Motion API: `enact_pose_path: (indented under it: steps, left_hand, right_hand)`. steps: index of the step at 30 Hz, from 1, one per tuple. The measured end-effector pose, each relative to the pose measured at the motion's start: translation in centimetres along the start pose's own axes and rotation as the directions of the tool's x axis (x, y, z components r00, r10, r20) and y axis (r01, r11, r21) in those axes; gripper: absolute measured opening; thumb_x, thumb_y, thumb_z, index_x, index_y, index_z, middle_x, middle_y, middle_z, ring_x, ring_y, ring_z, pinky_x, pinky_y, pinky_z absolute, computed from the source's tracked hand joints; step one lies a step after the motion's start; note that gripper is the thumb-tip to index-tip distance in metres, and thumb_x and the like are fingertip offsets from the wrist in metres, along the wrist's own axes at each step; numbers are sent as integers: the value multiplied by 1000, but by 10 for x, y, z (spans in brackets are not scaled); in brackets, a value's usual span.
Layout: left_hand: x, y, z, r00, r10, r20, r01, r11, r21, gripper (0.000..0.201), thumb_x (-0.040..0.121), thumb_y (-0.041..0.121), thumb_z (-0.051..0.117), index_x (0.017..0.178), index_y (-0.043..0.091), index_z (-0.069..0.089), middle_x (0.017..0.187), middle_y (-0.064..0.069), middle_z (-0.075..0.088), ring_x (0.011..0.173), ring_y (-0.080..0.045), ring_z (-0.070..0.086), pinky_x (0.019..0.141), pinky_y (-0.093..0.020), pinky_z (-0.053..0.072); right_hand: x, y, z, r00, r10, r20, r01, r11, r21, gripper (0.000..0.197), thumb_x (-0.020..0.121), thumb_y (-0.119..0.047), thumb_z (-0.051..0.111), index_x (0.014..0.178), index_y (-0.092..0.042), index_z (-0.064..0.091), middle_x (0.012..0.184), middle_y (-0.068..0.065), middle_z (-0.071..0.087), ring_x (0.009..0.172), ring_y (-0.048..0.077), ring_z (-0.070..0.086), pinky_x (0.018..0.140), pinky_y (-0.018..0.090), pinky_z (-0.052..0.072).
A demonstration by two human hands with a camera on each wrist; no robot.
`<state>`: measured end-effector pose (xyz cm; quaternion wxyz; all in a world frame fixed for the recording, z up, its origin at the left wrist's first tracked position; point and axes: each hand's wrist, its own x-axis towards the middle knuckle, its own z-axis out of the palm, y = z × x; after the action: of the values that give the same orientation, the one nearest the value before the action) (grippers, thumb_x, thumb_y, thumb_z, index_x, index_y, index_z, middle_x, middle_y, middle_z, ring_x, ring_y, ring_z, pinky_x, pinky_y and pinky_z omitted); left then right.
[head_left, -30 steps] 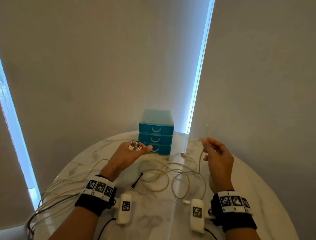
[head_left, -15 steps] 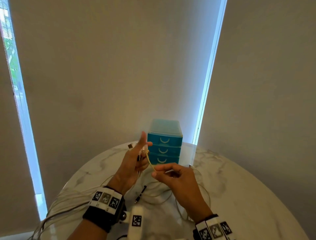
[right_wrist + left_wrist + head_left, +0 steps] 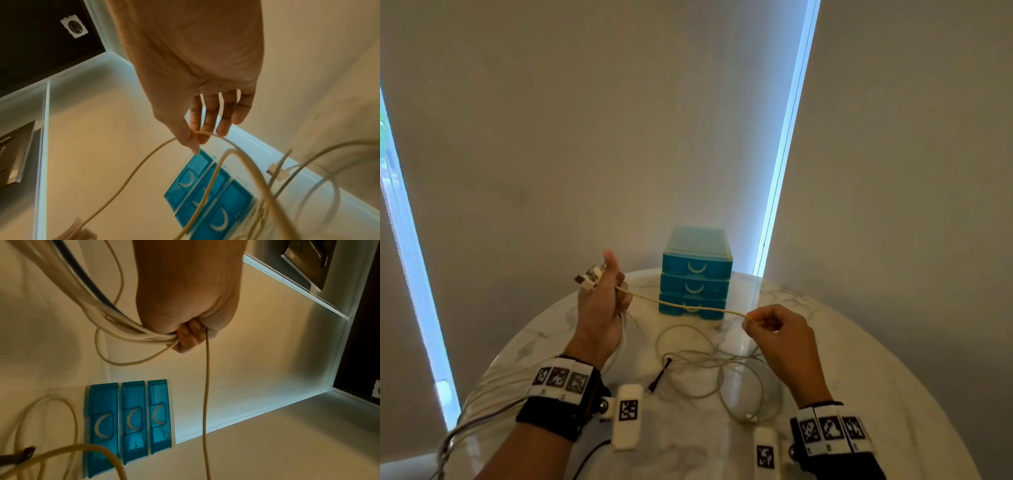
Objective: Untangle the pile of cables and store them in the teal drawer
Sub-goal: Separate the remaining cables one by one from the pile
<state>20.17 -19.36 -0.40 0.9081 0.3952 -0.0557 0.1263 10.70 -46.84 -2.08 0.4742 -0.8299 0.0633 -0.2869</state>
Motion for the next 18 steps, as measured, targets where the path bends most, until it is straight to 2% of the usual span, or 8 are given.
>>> enact_pose_path:
  steps: [3, 5, 8, 10, 12, 15, 17, 18]
  left_hand:
    - [0, -3, 0, 1000, -4, -26, 4, 1000, 1, 41, 104, 45, 62, 72, 26, 46, 58, 9, 40, 46, -4, 28, 42, -19, 27]
    - [0, -3, 0, 999, -11, -46, 11, 1000, -4, 38, 103, 48, 62, 75, 25, 49, 63, 7, 45, 45, -3, 29, 41, -19, 28]
    - [-1, -3, 1, 998, -22, -52, 21, 1000, -9, 32, 105, 48, 59, 83, 24, 55, 69, 6, 57, 42, -2, 32, 39, -16, 30]
    - [-1, -3, 2, 999, -44, -25, 43, 999, -23, 28, 107, 44, 55, 87, 27, 61, 69, 7, 58, 41, -2, 32, 38, -16, 28]
    - [-2, -3, 2, 998, -65, 1, 65, 996, -55, 26, 109, 38, 55, 88, 31, 67, 62, 9, 51, 42, -1, 29, 38, -16, 24]
    - [-2, 0, 0, 996, -73, 56, 77, 995, -67, 23, 102, 45, 61, 87, 27, 60, 54, 10, 41, 42, -2, 27, 37, -18, 21]
    - [-1, 1, -2, 991, -87, 102, 93, 994, -56, 27, 99, 47, 62, 84, 25, 55, 52, 9, 37, 40, -3, 25, 36, -19, 20]
    - [0, 2, -2, 989, -92, 117, 99, 994, -55, 28, 101, 45, 61, 83, 24, 54, 52, 8, 34, 40, -3, 24, 35, -19, 19]
  right_hand:
    - [1, 7, -4, 997, 75, -7, -75, 997, -15, 21, 88, -46, 83, 87, -26, 77, 86, -8, 76, 82, 7, 69, 69, 24, 49]
    - [-1, 10, -2, 988, 139, 61, -139, 990, -5, 35, 89, -58, 77, 89, -23, 78, 80, -4, 76, 76, 12, 71, 69, 27, 54]
    - [-2, 3, -3, 989, 129, 75, -135, 988, 80, 40, 91, -62, 73, 94, -23, 79, 76, -4, 79, 72, 11, 76, 78, 34, 62]
    - [1, -4, -4, 996, 67, -55, -56, 984, 171, 26, 93, -53, 75, 101, -29, 80, 86, -10, 81, 83, 5, 76, 84, 32, 61]
    - [3, -6, -1, 995, 67, -80, -42, 959, 281, 15, 96, -40, 77, 109, -33, 79, 101, -11, 81, 98, 7, 76, 89, 34, 63]
    - [0, -5, 3, 994, 109, 0, -100, 907, 408, 26, 97, -22, 78, 121, -29, 76, 119, -2, 79, 109, 12, 75, 92, 36, 65]
    - [4, -10, -5, 994, 55, -99, 6, 848, 530, 35, 99, -10, 74, 130, -26, 73, 127, -3, 77, 115, 9, 73, 98, 32, 61]
    - [7, -13, -10, 991, 37, -129, 53, 774, 631, 37, 101, -7, 69, 134, -22, 71, 129, -2, 76, 119, 9, 72, 100, 30, 59]
